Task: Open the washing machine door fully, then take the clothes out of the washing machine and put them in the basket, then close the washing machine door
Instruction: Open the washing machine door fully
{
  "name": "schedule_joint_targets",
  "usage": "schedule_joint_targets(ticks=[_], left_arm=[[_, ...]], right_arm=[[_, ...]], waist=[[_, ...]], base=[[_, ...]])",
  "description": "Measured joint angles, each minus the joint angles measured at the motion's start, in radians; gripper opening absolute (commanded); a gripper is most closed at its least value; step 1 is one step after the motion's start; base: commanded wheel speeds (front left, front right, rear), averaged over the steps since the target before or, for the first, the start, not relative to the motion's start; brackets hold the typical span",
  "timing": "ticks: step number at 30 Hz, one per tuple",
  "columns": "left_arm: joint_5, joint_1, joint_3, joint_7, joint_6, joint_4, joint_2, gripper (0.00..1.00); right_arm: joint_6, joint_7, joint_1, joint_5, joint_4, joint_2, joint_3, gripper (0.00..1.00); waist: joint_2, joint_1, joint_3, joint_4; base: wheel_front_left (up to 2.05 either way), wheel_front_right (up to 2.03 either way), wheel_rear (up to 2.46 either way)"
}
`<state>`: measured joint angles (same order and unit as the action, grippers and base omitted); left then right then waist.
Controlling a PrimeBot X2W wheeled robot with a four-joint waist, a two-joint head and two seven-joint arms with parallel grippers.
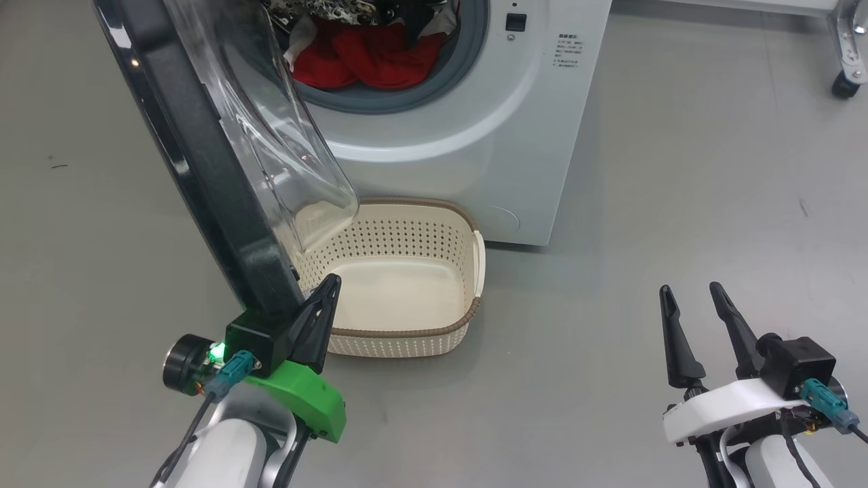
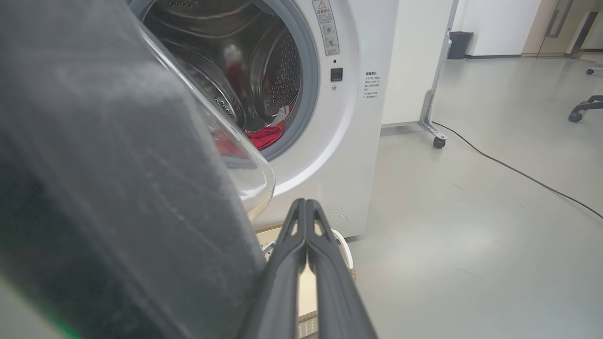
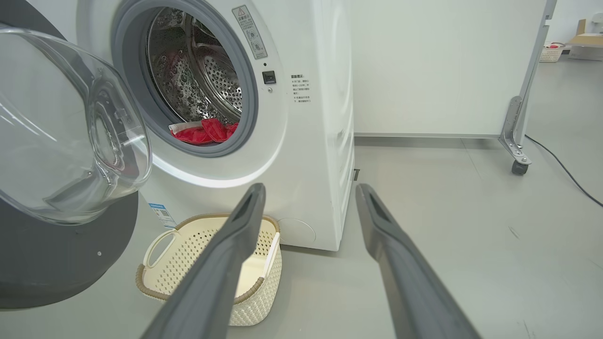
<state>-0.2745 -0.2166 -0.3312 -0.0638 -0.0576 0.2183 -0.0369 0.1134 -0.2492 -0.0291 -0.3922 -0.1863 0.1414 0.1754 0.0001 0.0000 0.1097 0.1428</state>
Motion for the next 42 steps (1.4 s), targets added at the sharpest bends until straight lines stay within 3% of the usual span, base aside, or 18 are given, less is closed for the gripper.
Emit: schedule_joint_targets(ticks=[21, 42], left_arm=[[-0.019, 0.0, 0.009, -0.036, 0.027, 0.033, 0.004, 0.0], [-0.084, -0.001, 0.159, -0.08, 0.081, 0.043, -0.024, 0.0]], right_arm=[[0.008, 0.0, 0.017, 0.009, -0.006, 0.009, 0.013, 1.0], [0.008, 0.002, 0.007, 0.027, -0.005, 0.036, 0.058, 1.0]], waist=[[0.0, 0.0, -0.004, 0.15], [0.0, 0.0, 0.064, 0.249]], base=[[0.0, 0.0, 0.0], [0.0, 0.0, 0.0]])
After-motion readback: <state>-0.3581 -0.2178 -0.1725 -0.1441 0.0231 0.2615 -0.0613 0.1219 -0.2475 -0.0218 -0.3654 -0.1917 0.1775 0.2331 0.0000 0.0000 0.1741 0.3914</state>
